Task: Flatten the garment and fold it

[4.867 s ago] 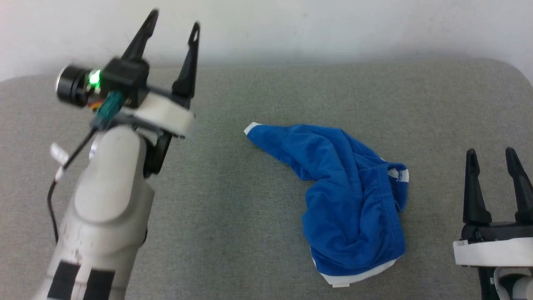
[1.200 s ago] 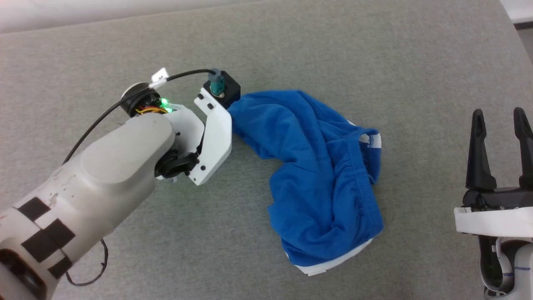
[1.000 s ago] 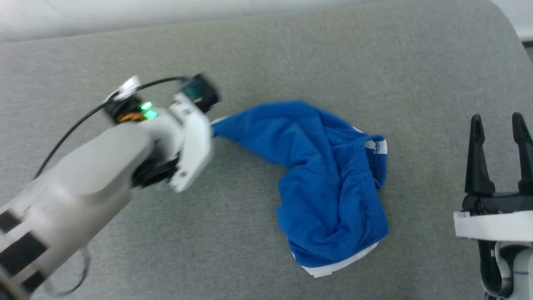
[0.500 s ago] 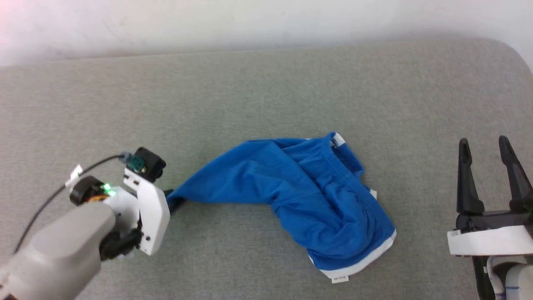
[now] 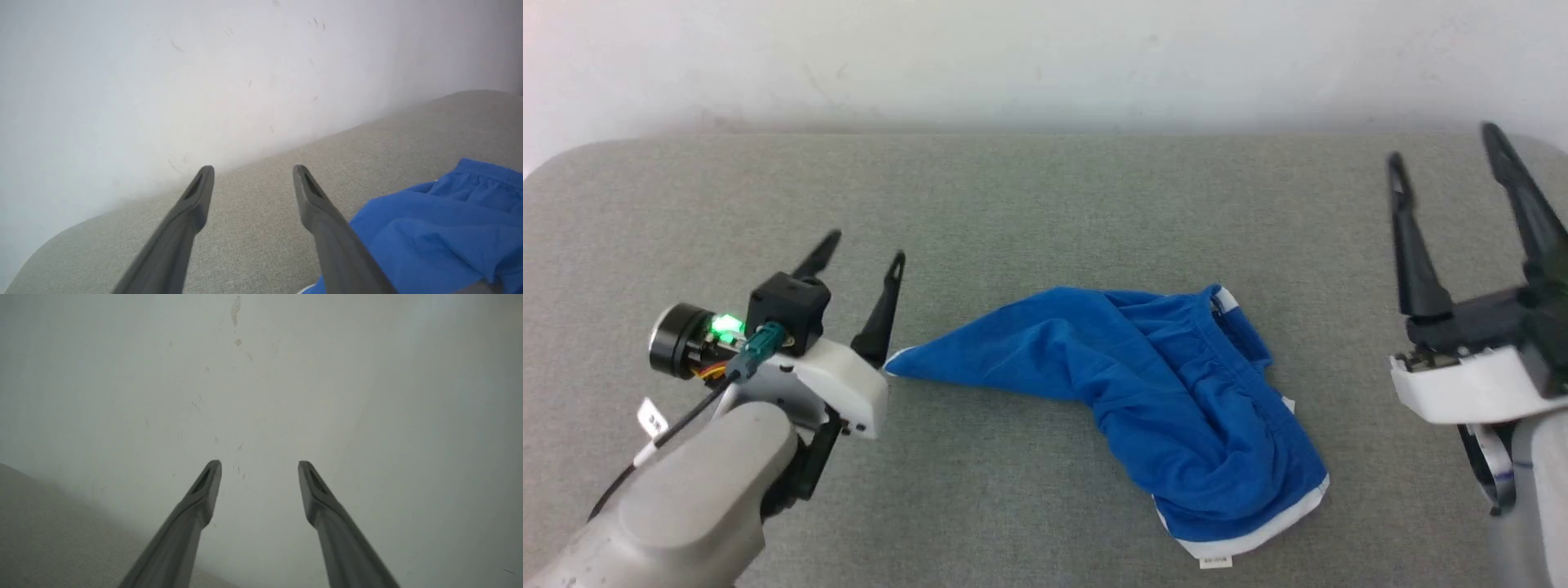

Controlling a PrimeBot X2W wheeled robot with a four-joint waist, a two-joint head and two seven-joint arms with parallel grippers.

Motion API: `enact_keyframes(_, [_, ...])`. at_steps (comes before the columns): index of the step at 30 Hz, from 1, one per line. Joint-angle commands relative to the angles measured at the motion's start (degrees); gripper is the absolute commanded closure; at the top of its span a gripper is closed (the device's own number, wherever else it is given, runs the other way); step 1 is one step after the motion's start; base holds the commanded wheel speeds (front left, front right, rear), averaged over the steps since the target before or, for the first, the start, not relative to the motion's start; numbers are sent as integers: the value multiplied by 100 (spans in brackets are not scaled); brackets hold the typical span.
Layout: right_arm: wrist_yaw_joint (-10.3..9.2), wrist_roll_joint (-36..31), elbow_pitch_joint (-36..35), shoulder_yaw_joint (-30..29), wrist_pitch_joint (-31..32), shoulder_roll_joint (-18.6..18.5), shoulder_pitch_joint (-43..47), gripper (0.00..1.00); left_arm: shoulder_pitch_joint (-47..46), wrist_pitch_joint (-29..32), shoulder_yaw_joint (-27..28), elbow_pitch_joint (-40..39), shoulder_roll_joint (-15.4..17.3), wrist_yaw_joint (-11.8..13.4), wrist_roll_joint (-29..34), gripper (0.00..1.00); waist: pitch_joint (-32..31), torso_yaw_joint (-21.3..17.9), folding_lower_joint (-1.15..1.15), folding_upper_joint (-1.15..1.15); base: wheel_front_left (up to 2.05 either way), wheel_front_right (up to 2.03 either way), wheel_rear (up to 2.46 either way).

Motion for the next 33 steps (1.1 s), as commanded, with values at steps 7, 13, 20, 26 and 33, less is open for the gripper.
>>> enact_keyframes(7, [-12, 587, 1184, 1459, 62, -1249, -946, 0, 1265, -29, 1538, -1054, -390, 903, 1425, 0, 2, 168, 0, 0, 0, 0, 0])
enact_keyframes(13, [-12, 2117, 1995, 3482, 1780, -2391, -2178, 0, 2172, -29, 2712, -1523, -963, 1103, 2317, 0, 192, 340, 0, 0, 0, 0, 0])
enact_keyframes(20, [-12, 4036, 2258, 5509, 3851, -3205, -3462, 0, 2576, -30, 3568, -1671, -1669, 767, 3020, 0, 594, 593, 0, 0, 0, 0, 0])
enact_keyframes(26, [-12, 4834, 2548, 6504, 4436, -3237, -4266, 0, 2621, -30, 4037, -1795, -2245, 443, 3480, 0, 999, 806, 0, 0, 0, 0, 0])
enact_keyframes(33, [-12, 5173, 3228, 7243, 4336, -2934, -4492, 0, 2487, -30, 4362, -1749, -2787, 6, 3770, 0, 1357, 1071, 0, 0, 0, 0, 0])
